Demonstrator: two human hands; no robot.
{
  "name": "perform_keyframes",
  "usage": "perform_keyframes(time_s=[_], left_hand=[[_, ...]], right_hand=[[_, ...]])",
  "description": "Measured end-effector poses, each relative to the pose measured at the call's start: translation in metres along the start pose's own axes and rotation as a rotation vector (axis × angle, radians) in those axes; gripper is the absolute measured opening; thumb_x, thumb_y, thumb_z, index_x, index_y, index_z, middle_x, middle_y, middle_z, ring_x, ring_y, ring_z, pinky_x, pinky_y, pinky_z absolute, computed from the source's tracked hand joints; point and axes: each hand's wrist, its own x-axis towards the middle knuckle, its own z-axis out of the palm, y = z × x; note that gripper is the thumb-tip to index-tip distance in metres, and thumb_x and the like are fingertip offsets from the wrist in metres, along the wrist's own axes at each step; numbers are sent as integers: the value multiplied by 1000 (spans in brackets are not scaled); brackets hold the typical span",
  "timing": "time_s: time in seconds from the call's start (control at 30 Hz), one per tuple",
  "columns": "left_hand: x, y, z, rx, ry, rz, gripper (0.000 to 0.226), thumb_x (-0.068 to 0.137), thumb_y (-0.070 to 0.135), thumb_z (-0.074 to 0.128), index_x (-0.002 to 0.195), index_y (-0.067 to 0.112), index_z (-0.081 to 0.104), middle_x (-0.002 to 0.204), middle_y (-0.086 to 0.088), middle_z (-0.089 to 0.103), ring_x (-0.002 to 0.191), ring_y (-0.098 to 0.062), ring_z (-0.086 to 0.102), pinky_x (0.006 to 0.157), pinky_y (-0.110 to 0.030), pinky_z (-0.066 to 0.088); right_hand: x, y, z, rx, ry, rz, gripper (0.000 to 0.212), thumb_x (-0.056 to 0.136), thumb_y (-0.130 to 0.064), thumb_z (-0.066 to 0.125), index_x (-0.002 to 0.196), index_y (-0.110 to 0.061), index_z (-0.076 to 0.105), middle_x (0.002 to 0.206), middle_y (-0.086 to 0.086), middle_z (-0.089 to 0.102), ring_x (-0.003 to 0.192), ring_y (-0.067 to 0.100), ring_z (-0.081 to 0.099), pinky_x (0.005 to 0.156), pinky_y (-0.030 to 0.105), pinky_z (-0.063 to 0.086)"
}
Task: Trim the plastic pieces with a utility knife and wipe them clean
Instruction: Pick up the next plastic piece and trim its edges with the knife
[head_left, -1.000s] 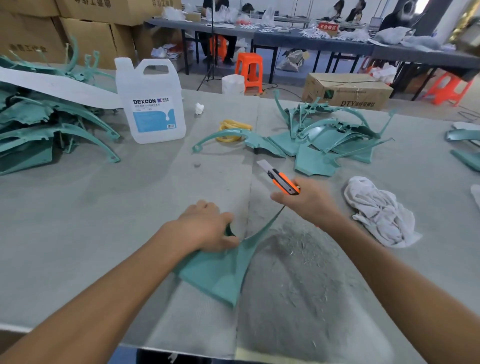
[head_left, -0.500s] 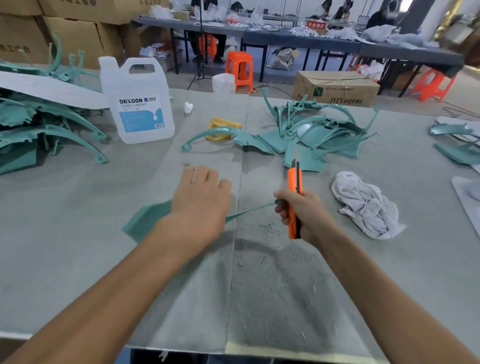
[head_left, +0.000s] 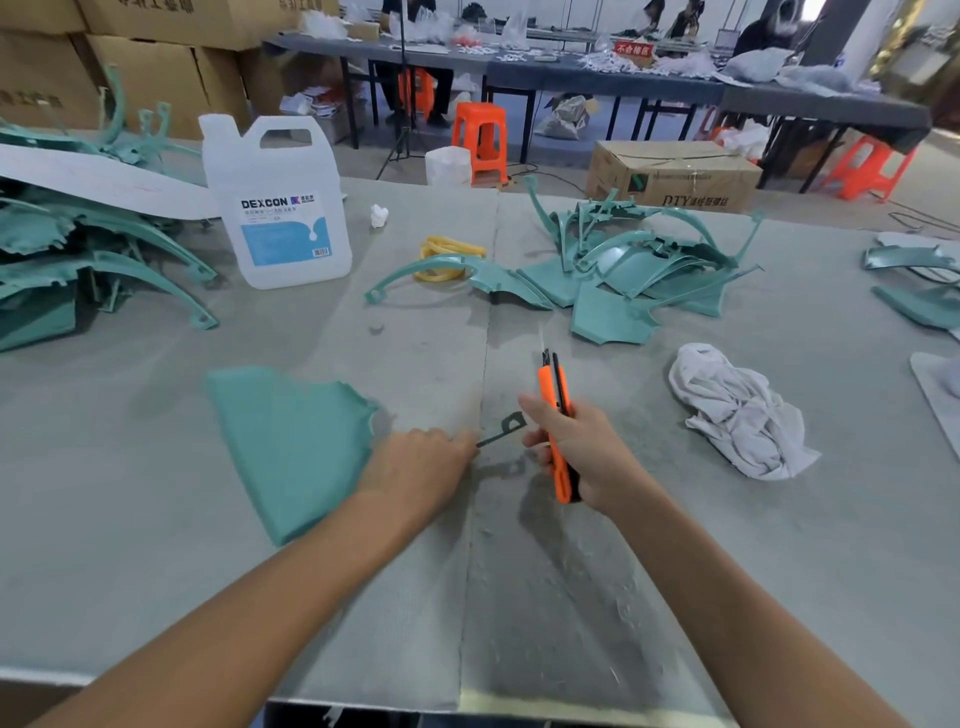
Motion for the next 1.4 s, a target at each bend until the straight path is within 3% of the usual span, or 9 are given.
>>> perform_keyframes(time_s=[0.07, 0.17, 0.3, 0.43, 0.6, 1.07, 1.27, 1.4], left_hand=[[1, -4, -2, 69, -21, 14, 21, 104, 19, 37, 117, 20, 54, 107, -9, 69, 97, -33, 69, 64, -34, 35], [6, -1, -10, 99, -68, 5, 25, 102, 14, 41, 118, 18, 59, 109, -8, 72, 101, -32, 69, 67, -32, 35], [9, 4, -14, 101, -108, 3, 27, 103, 11, 40, 123, 15, 58, 115, -9, 70, 107, -32, 67, 72, -32, 38], [8, 6, -14, 94, -109, -16, 27, 102, 9, 41, 123, 15, 57, 117, -10, 69, 109, -34, 66, 73, -32, 37], [9, 7, -11, 62, -120, -41, 27, 101, 6, 41, 122, 14, 57, 117, -10, 69, 109, -34, 66, 72, -32, 36], [7, 6, -10, 73, -94, -15, 25, 104, 10, 37, 122, 14, 55, 114, -10, 69, 105, -33, 66, 71, -34, 36], [8, 7, -11, 51, -105, -21, 26, 104, 10, 38, 123, 14, 55, 118, -11, 68, 108, -34, 65, 73, -34, 36], [9, 8, -10, 52, -102, -34, 27, 103, 9, 38, 124, 14, 55, 119, -11, 68, 110, -33, 65, 77, -34, 41]], right_hand=[[-5, -5, -6, -346, 53, -134, 41, 97, -55, 59, 97, -14, 58, 73, 2, 64, 50, 10, 54, 49, 29, 47], [-13, -7, -19, -1036, 113, -322, 27, 104, -54, 41, 106, -30, 54, 78, -6, 63, 65, 14, 59, 53, 32, 40], [-27, -9, -25, -1355, 98, -411, 27, 104, -51, 40, 123, -38, 56, 78, -9, 58, 69, 19, 56, 53, 32, 35], [-38, -16, -20, -1462, 97, -433, 29, 105, -48, 40, 129, -39, 54, 85, -4, 63, 73, 24, 59, 59, 35, 45], [-42, -28, -16, -1543, 88, -441, 24, 105, -48, 39, 114, -35, 58, 80, -4, 60, 72, 22, 56, 51, 31, 30], [-30, -27, -13, -1612, 125, -467, 27, 105, -53, 38, 116, -39, 59, 81, -6, 59, 69, 20, 53, 50, 30, 26], [-26, -32, -36, -1671, 160, -383, 27, 105, -49, 40, 110, -33, 61, 80, -6, 59, 69, 19, 56, 54, 31, 34], [-35, -26, -27, -1586, 125, -483, 24, 105, -51, 38, 108, -35, 56, 77, -8, 59, 66, 17, 57, 54, 31, 41]])
